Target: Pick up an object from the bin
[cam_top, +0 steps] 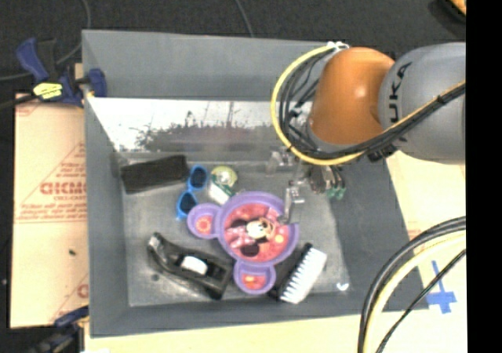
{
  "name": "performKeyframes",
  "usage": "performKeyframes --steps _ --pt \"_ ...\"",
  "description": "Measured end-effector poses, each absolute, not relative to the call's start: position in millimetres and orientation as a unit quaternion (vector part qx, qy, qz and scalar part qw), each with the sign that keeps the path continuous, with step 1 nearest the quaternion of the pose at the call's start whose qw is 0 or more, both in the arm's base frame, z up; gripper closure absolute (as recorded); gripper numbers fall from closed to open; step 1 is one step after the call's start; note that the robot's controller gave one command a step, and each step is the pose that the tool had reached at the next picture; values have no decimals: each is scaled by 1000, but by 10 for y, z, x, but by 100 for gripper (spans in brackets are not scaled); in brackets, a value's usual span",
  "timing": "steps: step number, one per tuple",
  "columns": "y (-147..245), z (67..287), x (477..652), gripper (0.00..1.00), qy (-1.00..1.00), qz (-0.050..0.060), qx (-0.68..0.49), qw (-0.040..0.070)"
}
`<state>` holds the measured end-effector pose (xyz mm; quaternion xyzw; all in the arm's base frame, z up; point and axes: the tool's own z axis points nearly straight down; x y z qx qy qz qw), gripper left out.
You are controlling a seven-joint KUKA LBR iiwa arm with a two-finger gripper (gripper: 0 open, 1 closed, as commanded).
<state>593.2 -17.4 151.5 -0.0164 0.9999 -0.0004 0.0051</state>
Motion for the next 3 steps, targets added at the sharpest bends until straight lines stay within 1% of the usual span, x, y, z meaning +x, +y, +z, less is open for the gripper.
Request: performKeyframes --steps 1,2,3 --pt "-224 755 5928 0 1000 -1 -31 3" --pt "-270 741 5884 0 1000 1 -7 7" --pt "-233 779 5959 100 1000 -1 -30 9"
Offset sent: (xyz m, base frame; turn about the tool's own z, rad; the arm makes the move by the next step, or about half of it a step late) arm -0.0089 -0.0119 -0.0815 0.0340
